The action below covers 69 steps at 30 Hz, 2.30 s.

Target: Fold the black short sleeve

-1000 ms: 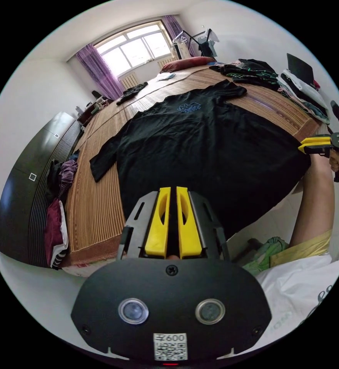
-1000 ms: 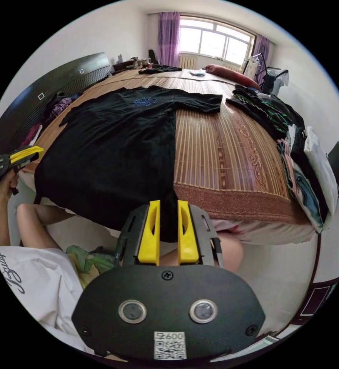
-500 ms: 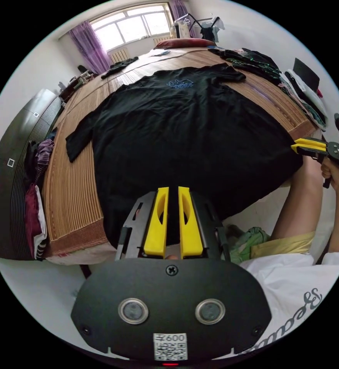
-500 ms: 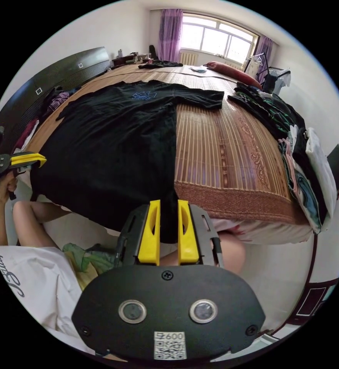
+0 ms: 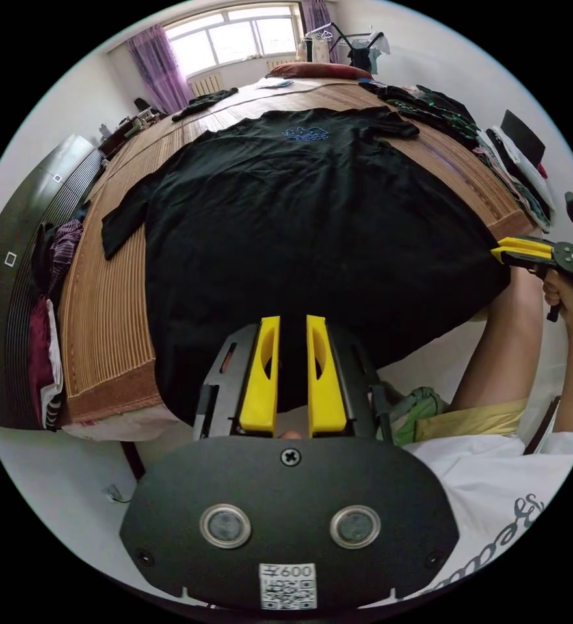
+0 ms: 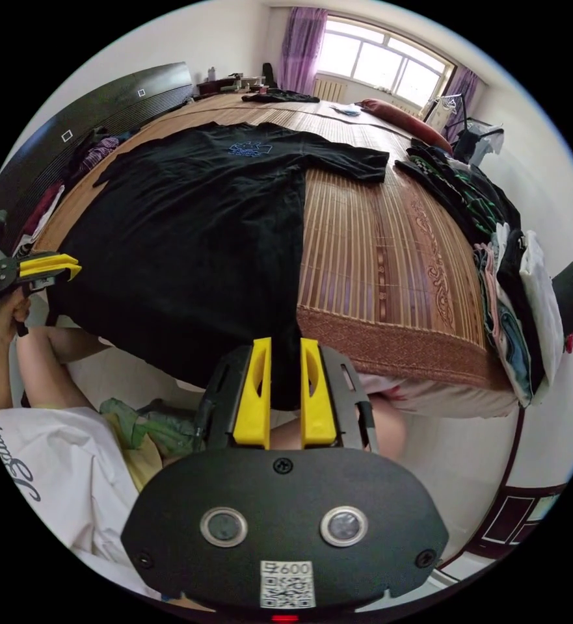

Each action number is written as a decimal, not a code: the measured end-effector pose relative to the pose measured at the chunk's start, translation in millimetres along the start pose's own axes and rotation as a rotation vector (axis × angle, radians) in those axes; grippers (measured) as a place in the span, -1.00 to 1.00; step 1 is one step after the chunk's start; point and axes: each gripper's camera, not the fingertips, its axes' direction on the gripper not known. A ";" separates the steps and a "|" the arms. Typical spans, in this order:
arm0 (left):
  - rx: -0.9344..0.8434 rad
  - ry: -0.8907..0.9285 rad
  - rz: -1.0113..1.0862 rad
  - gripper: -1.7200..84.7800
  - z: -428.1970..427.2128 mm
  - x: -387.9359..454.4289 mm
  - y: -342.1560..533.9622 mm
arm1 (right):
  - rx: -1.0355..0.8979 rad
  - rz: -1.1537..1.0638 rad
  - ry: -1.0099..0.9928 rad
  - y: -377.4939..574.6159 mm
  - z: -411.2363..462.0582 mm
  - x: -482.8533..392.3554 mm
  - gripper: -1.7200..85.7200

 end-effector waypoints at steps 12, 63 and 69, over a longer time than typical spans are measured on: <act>-0.053 0.243 -0.304 -0.63 -48.4 -241.1 116.7 | -0.130 0.003 -0.175 21.5 -32.0 29.2 -0.97; -0.366 0.447 -0.201 -0.91 -271.2 -341.2 43.8 | -0.204 0.115 -0.430 -52.2 125.5 99.4 -0.98; -0.303 0.492 -0.229 -0.91 -278.5 -323.7 47.3 | -0.224 0.071 -0.344 -56.3 191.5 87.6 -0.98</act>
